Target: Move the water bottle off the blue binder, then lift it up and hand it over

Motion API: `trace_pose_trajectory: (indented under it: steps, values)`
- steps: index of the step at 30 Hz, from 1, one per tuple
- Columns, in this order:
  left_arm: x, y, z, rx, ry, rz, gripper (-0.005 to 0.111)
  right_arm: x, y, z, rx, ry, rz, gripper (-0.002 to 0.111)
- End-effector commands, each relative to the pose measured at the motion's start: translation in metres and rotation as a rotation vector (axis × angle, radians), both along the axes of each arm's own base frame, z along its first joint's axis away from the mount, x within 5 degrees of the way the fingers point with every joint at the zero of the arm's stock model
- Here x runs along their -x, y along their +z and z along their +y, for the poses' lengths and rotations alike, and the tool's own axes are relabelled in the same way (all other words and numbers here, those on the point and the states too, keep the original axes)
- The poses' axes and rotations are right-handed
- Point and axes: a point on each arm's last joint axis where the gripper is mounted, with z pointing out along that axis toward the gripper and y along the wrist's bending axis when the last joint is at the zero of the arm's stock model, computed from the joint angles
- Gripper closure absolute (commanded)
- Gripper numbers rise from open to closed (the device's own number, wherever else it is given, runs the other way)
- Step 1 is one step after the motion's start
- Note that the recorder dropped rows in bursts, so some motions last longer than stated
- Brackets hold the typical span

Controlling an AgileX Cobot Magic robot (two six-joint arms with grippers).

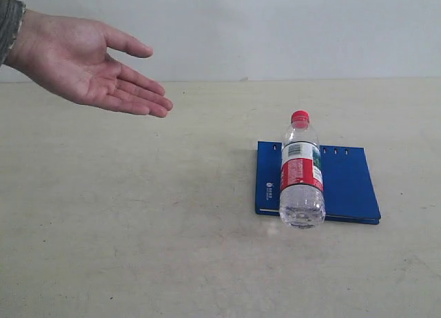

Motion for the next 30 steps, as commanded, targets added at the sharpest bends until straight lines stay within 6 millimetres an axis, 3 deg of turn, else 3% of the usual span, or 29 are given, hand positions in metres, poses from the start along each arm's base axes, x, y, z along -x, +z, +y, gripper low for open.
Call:
trace_pose_trajectory:
  steps: [1,12,17,20,22,25,27,30]
  values:
    - [0.0,0.002,0.0,0.002,-0.003,-0.018,0.102,0.0,0.001,0.0,0.004,0.0,-0.008,0.109]
    - [0.0,0.002,0.0,0.002,-0.003,-0.018,0.102,0.0,0.001,0.0,0.0,0.001,-0.016,0.109]
    - [0.0,0.002,0.0,0.002,-0.003,-0.018,0.102,0.001,0.008,0.006,-0.556,0.007,0.055,0.109]
    - [0.0,0.002,0.0,0.002,-0.003,-0.018,0.102,0.0,0.016,0.004,-0.759,0.004,0.003,0.109]
    - [0.0,0.002,0.0,0.002,-0.003,-0.018,0.102,0.0,0.026,-0.001,-0.741,-0.01,-0.122,0.108]
    - [0.0,0.002,0.0,0.002,-0.003,-0.018,0.102,0.002,0.057,-0.003,-0.698,0.003,-0.223,0.104]
    - [0.0,0.002,0.0,0.002,-0.003,-0.018,0.102,-0.005,0.079,0.001,-0.561,0.012,-0.205,0.101]
    - [0.0,0.002,0.0,0.002,-0.003,-0.018,0.102,-0.033,0.106,0.01,-0.305,0.006,-0.081,0.096]
